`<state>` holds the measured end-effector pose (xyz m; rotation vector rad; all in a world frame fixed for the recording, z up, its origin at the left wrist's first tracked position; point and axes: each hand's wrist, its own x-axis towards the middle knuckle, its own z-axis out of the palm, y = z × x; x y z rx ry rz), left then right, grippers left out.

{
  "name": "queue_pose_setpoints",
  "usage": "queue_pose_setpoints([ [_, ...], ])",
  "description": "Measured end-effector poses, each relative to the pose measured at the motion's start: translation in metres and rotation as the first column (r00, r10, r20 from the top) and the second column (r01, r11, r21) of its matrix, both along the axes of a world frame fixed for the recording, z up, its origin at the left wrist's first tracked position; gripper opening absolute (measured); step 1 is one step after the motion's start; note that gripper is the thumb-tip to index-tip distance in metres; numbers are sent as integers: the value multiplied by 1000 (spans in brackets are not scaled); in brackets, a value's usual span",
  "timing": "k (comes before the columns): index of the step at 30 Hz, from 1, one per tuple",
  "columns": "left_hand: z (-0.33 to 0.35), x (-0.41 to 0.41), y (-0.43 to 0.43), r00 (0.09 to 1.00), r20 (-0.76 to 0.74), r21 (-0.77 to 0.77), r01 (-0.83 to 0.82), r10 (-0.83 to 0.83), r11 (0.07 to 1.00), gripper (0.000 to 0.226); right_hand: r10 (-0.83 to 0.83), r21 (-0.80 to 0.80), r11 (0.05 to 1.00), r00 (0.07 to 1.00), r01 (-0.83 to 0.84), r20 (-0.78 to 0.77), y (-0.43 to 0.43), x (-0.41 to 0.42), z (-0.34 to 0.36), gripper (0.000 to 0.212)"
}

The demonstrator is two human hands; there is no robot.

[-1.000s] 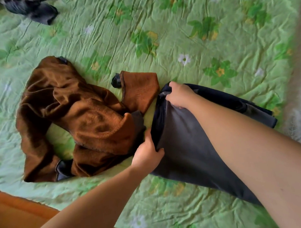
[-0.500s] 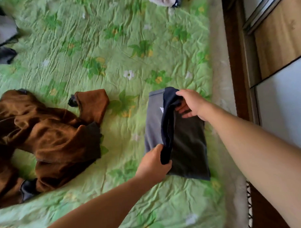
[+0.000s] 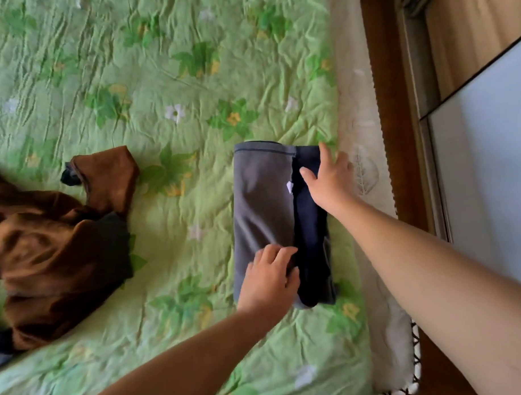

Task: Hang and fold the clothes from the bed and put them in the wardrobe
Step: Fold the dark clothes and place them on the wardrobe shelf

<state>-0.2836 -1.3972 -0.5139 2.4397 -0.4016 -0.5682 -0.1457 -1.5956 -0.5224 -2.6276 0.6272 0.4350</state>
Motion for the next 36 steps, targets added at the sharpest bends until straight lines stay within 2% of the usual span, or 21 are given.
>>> queue_pose_setpoints([
  [1,0,2,7,993,99,34,-76,72,997,49,89,-106,991,995,-85,38,5,3,0,79],
  [2,-1,5,15,978,124,79,-177,167,981,56,184,-169,970,981,-173,58,10,10,-1,80],
  [4,-6,12,29,928,-18,158,-365,373,917,76,350,-198,920,936,-337,35,20,27,-5,81],
  [6,-16,16,39,819,-248,123,-504,518,855,89,436,-188,879,898,-439,-57,29,45,-12,82],
  [7,-21,16,42,780,-317,104,-537,540,837,89,448,-177,869,887,-462,-115,33,52,-16,84],
  [9,-27,15,47,762,-368,119,-530,533,840,80,434,-158,872,881,-464,-190,38,64,-22,86],
  [12,-29,17,55,727,-499,116,-483,471,868,71,383,-123,903,902,-411,-200,37,75,-21,53],
  [16,-19,33,78,660,-641,16,-498,391,867,59,292,76,956,923,-282,-251,25,73,-4,32],
  [19,-5,60,110,596,-665,-48,-636,451,770,49,129,193,978,954,-78,-269,0,65,16,37],
  [22,11,98,146,547,-621,-114,-772,562,625,45,-35,341,929,954,140,-297,-17,42,33,48],
  [24,20,126,164,566,-516,-198,-809,643,553,49,-96,457,854,938,249,-332,-14,21,36,50],
  [26,24,154,175,583,-395,-284,-812,710,509,59,-183,557,753,925,350,-334,-1,-1,31,40],
  [27,23,167,180,592,-340,-304,-804,730,511,64,-232,577,729,925,369,-300,10,-10,26,37],
  [28,21,177,182,611,-280,-288,-789,740,543,68,-260,554,753,934,355,-245,18,-17,18,36],
  [30,11,187,186,726,-125,-136,-688,676,713,72,-253,364,886,957,287,-138,32,-27,1,55],
  [32,-2,179,183,887,19,48,-461,461,886,68,-167,85,982,985,171,-49,47,-36,-11,85],
  [34,-14,161,176,971,82,166,-235,224,958,66,58,-143,989,993,-43,102,66,-43,-16,87],
  [36,-28,147,169,991,136,323,-61,18,944,68,361,-276,910,919,-310,159,82,-44,-23,80],
])
